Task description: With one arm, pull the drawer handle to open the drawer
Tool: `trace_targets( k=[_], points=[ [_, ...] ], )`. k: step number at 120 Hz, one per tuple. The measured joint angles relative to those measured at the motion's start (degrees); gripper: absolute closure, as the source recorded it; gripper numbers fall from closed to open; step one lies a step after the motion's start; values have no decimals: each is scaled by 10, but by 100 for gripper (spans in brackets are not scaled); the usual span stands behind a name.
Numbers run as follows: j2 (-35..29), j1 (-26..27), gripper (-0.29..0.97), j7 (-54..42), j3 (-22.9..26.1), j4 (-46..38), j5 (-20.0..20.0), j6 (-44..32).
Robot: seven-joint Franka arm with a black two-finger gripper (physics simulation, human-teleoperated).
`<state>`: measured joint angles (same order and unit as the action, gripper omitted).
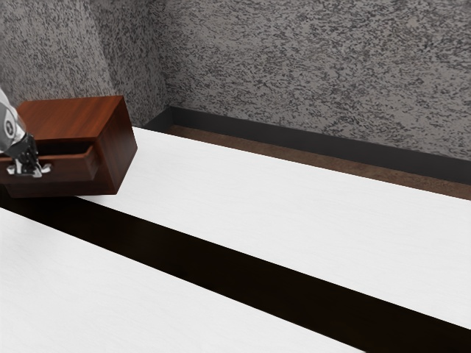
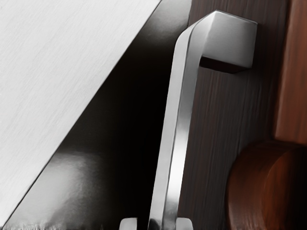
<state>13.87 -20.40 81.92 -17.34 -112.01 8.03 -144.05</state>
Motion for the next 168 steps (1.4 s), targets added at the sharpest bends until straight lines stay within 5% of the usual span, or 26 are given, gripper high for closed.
trace_targets(
  k=[168],
  points=[
    [-137,-6,79,-4,-10,-164,-4,-6]
  ],
)
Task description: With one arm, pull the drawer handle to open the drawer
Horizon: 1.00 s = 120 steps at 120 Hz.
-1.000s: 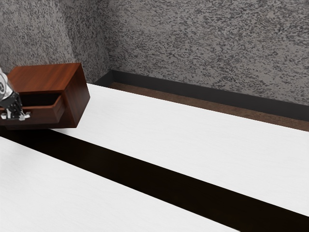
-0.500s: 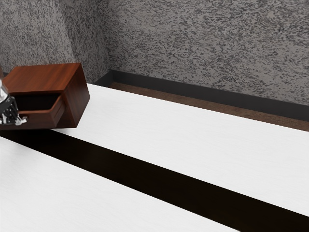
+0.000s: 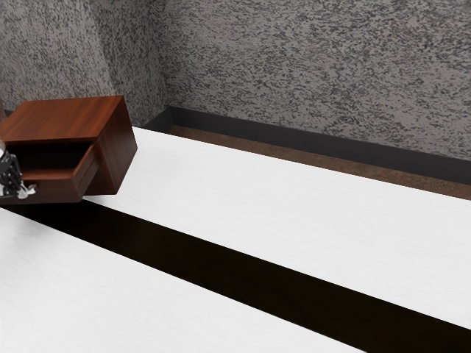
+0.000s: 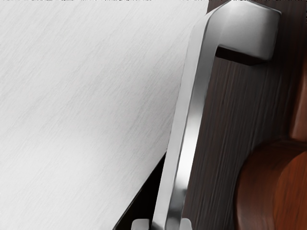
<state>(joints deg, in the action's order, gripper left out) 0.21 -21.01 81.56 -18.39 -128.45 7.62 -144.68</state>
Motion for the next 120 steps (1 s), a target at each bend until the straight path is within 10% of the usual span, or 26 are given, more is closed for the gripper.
trace_targets(
  k=[120],
  points=[
    [-50,-13,69,-1,10,-56,1,-12]
  ],
)
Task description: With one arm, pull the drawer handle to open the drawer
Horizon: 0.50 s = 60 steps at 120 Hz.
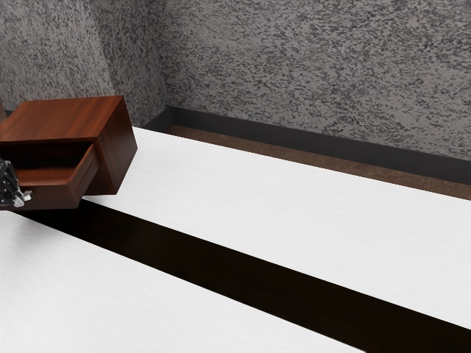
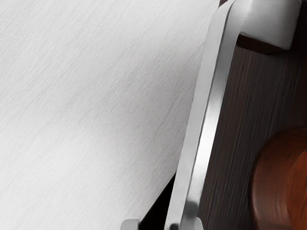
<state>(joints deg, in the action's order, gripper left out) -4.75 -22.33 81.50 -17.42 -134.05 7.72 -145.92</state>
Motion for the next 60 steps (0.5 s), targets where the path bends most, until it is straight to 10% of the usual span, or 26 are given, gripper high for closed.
trace_targets(
  k=[38,60],
  points=[
    [-63,19,44,-2,-1,2,2,22],
    [0,15,19,-2,-5,165,-13,122]
  ],
)
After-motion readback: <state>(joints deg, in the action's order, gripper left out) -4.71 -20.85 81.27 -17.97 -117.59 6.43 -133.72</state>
